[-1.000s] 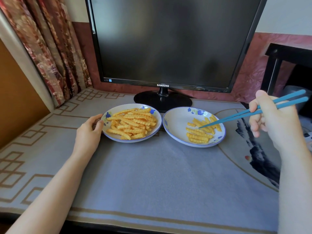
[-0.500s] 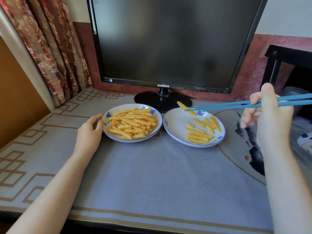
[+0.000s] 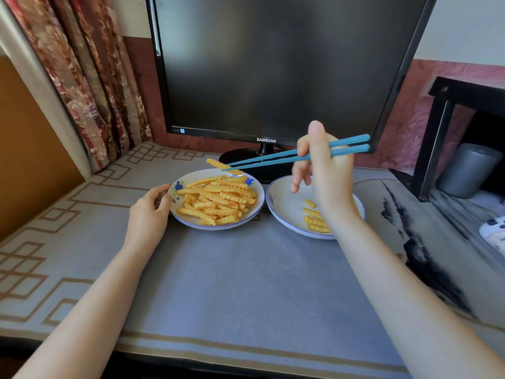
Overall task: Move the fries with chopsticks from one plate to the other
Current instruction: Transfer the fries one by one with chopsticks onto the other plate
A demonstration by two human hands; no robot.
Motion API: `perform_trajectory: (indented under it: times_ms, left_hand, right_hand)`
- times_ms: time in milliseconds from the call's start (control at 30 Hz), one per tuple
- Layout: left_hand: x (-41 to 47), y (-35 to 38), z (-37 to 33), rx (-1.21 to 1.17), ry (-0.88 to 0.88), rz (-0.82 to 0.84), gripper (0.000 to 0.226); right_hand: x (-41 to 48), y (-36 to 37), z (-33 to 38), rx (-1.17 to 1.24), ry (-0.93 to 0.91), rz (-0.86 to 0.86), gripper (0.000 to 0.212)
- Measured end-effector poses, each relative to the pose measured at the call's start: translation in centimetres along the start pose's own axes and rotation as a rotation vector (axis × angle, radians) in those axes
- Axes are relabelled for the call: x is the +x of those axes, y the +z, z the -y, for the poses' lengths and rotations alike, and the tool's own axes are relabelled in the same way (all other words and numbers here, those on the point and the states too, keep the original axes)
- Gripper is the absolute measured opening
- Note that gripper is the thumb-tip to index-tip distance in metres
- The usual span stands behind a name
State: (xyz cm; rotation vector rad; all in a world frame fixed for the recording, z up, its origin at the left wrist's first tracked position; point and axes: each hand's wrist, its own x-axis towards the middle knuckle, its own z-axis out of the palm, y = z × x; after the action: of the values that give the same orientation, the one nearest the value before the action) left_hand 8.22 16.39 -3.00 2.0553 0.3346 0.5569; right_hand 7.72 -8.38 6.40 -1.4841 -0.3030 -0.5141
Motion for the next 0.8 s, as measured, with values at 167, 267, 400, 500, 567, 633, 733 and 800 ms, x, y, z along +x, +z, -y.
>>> perform_trajectory:
  times_ms: [167,267,400,500,567,633,733,800]
  left_hand:
    - [0.2,0.0,0.2,0.010,0.009,-0.005,0.033]
    - [0.2,0.0,0.2,0.012,0.011,-0.005,0.033]
    - [0.2,0.1,0.2,0.013,0.002,-0.007,0.033]
    - [0.2,0.1,0.1,0.006,0.007,-0.007,0.033]
    - [0.2,0.1,0.1,0.006,0.008,-0.008,0.033]
    - [0.2,0.1,0.2,0.010,0.008,-0.008,0.033]
    - [0.2,0.1,0.3,0.012,0.009,-0.004,0.033]
    - [0.2,0.1,0.3,0.011,0.007,-0.003,0.033]
  right_hand:
    - [0.1,2.2,-0.9,-0.005,0.008,0.106,0.043]
    - [0.3,2.9,-1.6,0.020,0.033,0.161,0.043]
    - [0.2,2.4,-2.1,0.044,0.080,0.187,0.041]
    - [0.0,1.4,-1.6,0.043,0.066,0.137,0.041]
    - [0.1,0.3,-1.2,0.042,0.053,0.090,0.041]
    - [0.2,-1.2,-0.7,0.005,0.042,0.034,0.040]
    - [0.4,-4.0,-0.2,-0.059,0.013,-0.047,0.040]
    - [0.4,-6.0,0.0,-0.089,0.008,-0.105,0.039]
